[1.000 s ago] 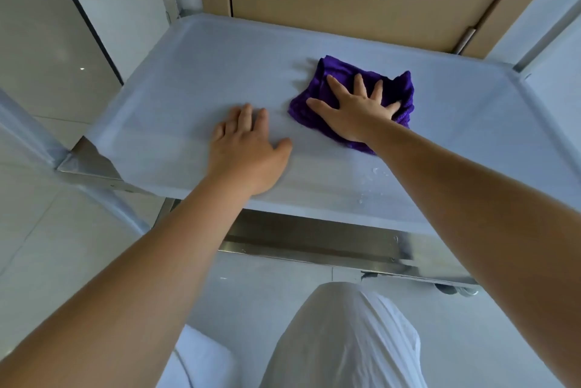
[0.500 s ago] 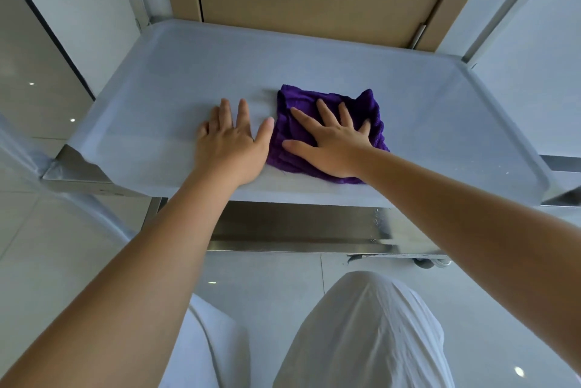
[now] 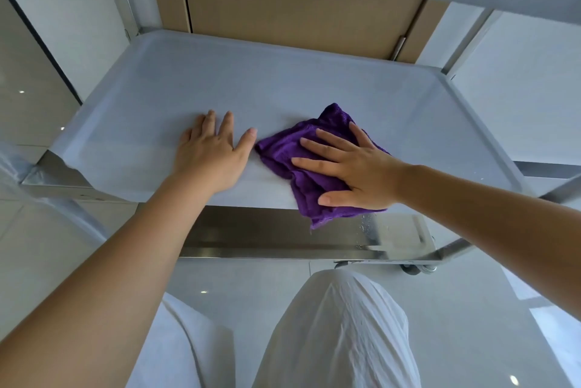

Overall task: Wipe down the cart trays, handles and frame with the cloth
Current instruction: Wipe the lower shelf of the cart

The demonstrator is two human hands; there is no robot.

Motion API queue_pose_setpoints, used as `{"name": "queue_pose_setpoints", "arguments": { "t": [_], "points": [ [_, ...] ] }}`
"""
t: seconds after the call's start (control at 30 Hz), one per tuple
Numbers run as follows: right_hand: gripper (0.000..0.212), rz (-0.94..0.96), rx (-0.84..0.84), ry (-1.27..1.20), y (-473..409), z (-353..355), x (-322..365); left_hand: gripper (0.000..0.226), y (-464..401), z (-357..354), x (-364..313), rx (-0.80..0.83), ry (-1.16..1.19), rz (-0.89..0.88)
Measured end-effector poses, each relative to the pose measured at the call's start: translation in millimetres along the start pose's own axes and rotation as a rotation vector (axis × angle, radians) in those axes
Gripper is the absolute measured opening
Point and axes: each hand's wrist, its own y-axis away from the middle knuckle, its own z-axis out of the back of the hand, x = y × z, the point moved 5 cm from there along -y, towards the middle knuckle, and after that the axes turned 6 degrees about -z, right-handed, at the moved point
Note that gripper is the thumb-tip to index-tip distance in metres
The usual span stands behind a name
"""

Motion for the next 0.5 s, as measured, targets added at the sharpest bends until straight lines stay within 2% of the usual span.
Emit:
{"name": "queue_pose_setpoints", "arguments": {
  "t": [0.17, 0.23, 0.3, 0.33, 0.4, 0.43, 0.5],
  "points": [
    [0.069, 0.042, -0.07, 0.022, 13.6, -2.1, -15.2, 0.065, 1.7, 0.5, -2.1, -0.02, 0.023, -0.023],
    [0.068, 0.043, -0.15, 0.059, 17.1, 4.7, -12.9, 0.063, 5.1, 5.2, -3.7, -0.098, 0.017, -0.056],
    [0.069, 0.017, -0.311, -0.007, 22.1, 13.5, -6.2, 0.06, 12.0, 11.2, -8.0, -0.226, -0.017, -0.15],
    [0.07, -0.057, -0.407, -0.105, 24.7, 19.2, -1.4, 0.058, 15.9, 13.3, -11.5, -0.299, -0.037, -0.22],
    [0.072, -0.341, -0.547, -0.353, 25.3, 26.9, 3.9, 0.05, 19.2, 14.9, -17.2, -0.389, -0.066, -0.304],
    [0.073, -0.502, -0.503, -0.465, 21.8, 25.2, 5.7, 0.044, 19.2, 14.9, -19.0, -0.388, -0.074, -0.293],
    [0.071, -0.702, -0.221, -0.575, 10.3, 6.8, 8.5, 0.037, 20.2, 17.0, -26.8, -0.345, -0.075, -0.233]
  ]
}}
